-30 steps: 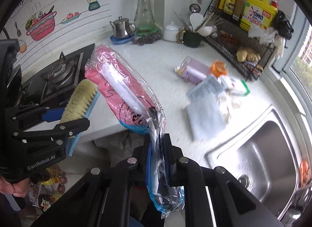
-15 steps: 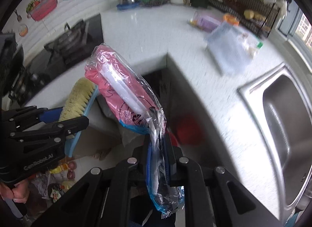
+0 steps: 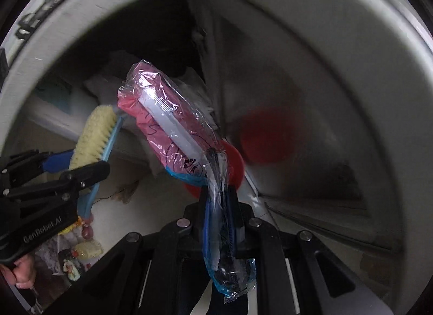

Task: Collect trash
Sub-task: 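Carry brush and bag down to the red bucket and drop both in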

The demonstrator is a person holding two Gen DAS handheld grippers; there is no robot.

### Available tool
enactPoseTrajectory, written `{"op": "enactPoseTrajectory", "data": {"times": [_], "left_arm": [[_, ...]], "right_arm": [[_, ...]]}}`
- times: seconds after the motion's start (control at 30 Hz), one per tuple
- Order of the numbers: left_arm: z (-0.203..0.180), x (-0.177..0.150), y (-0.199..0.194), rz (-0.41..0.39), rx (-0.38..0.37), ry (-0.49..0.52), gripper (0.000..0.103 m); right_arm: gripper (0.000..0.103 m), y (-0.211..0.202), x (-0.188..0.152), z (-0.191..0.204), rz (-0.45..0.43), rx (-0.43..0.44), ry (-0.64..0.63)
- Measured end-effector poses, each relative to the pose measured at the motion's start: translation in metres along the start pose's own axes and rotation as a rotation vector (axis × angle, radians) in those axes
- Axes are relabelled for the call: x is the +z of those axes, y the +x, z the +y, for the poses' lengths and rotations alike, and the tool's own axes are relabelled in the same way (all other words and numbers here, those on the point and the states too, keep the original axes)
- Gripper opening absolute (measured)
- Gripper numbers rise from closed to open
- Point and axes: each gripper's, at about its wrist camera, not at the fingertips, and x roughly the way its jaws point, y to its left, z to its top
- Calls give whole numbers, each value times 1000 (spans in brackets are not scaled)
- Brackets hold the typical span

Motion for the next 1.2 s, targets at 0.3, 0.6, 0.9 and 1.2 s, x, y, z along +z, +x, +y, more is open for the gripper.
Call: {"op": "enactPoseTrajectory", "data": {"times": [0.3, 0.6, 0.9, 1.2], "left_arm": [[5, 6, 108, 60, -14, 26, 37], [2, 16, 154, 110, -18, 64, 41], [13, 19, 139, 85, -60, 65, 67], [48, 3, 133, 36, -9, 49, 88]], "right_arm": [[10, 101, 1, -17, 19, -18, 35], [10, 159, 16, -24, 24, -44, 77], [10, 172, -3, -23, 58, -38, 93], [10, 181, 2, -15, 92, -13, 67]]}}
